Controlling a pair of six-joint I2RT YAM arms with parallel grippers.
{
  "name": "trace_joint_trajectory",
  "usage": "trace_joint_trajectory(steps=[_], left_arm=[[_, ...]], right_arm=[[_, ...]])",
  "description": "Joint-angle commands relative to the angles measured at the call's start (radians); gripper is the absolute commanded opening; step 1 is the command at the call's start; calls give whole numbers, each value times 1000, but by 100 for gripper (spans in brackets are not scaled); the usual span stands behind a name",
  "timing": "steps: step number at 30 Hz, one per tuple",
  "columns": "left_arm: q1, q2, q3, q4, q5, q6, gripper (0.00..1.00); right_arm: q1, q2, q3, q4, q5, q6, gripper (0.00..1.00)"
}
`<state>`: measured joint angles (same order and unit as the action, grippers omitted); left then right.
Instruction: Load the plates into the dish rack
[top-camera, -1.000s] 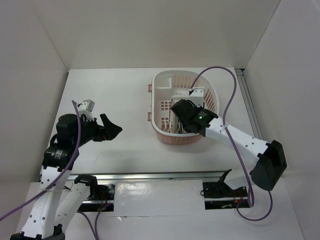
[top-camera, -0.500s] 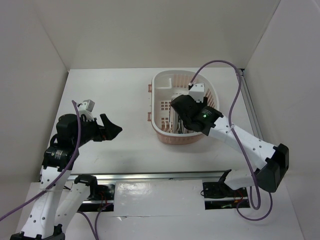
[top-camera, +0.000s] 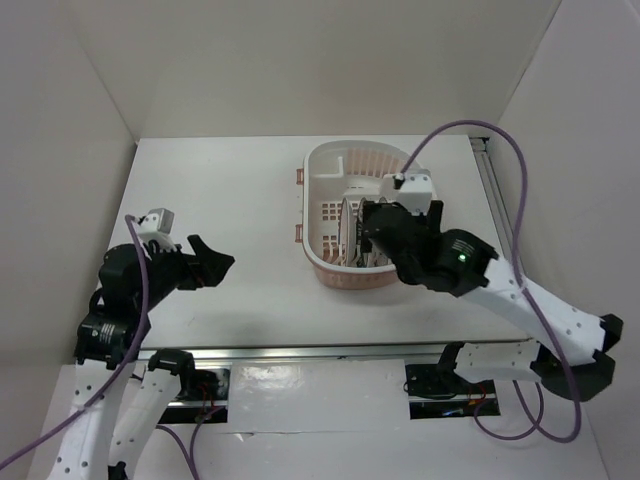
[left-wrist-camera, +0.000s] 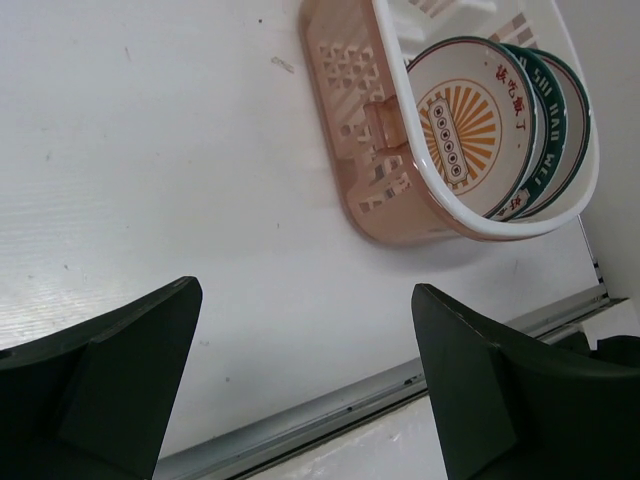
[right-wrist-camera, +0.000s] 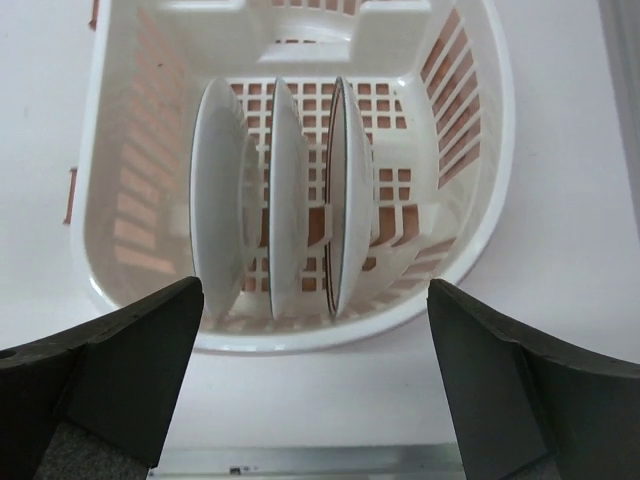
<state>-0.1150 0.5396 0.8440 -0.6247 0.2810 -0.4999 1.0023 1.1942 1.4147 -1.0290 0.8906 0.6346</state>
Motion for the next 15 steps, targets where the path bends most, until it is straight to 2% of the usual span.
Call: trace_joint_trajectory(steps=[1,4,8,15], left_arm=[[-3,-69,35,-21,-61,-3,100],[-3,-102,79,-75,-80,9,100],[-3,-122,133,-165,-172,32,100],[-3,-179,175,-269,-238,32,100]], right_arm=[[9,-183,-52,-83,-61,-3,100],[18,-289,-79,-108,-110,-16,100],[18,-431,-66,-204,-110,-26,100],[9,-507,-54,-220,-192,-38,100]])
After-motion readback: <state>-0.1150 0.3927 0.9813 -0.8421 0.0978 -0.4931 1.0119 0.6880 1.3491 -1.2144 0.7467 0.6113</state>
